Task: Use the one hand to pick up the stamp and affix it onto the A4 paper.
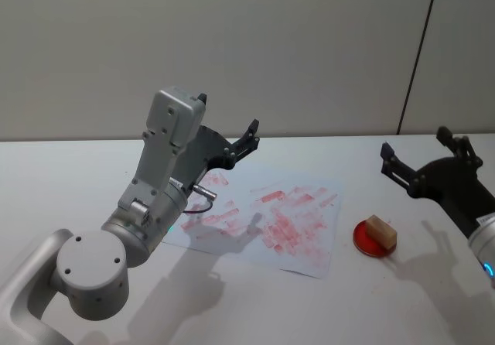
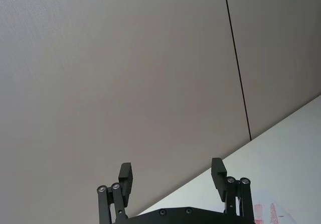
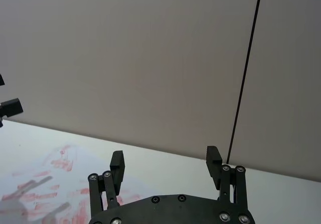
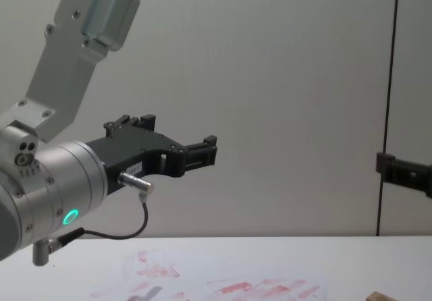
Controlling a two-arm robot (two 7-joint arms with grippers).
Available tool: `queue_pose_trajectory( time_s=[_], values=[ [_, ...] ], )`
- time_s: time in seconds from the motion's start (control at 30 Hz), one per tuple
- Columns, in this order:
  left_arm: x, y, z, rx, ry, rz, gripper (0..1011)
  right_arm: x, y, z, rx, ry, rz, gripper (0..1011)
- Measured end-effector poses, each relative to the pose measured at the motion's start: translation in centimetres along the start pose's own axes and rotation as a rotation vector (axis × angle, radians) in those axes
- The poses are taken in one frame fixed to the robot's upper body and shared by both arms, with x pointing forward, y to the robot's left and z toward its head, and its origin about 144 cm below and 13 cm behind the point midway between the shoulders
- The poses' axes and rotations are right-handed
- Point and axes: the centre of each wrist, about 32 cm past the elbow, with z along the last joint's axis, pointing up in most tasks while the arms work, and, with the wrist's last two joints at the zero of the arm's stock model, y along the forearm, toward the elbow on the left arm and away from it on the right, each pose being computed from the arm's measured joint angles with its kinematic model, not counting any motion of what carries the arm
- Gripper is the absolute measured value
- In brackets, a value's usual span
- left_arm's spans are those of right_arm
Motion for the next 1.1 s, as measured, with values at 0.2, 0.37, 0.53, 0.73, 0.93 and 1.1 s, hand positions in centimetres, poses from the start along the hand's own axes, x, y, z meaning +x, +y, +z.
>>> queue_pose_trajectory(
  time_s=[0.2,0.37,0.53,0.73,0.93,1.1],
  values=[
    [0.0,0.0,0.0,0.0,0.0,0.0,1001,0.0,-1.2,0.0,-0.057,-0.004,0.001,1001],
    [0.0,0.0,0.0,0.0,0.0,0.0,1002,0.1,-2.1,-0.2,-0.114,-0.013,0.003,1001],
    [0.0,0.0,0.0,0.0,0.0,0.0,1001,0.2,-2.6,-0.5,-0.177,-0.029,0.003,1001],
    [0.0,0.0,0.0,0.0,0.0,0.0,1001,0.2,-2.5,-1.1,-0.237,-0.049,0.004,1001],
    [0.0,0.0,0.0,0.0,0.0,0.0,1001,0.0,-1.8,-1.9,-0.291,-0.071,0.021,1001],
    [0.0,0.0,0.0,0.0,0.0,0.0,1001,-0.1,-1.0,-2.6,-0.331,-0.087,0.038,1001]
  ],
)
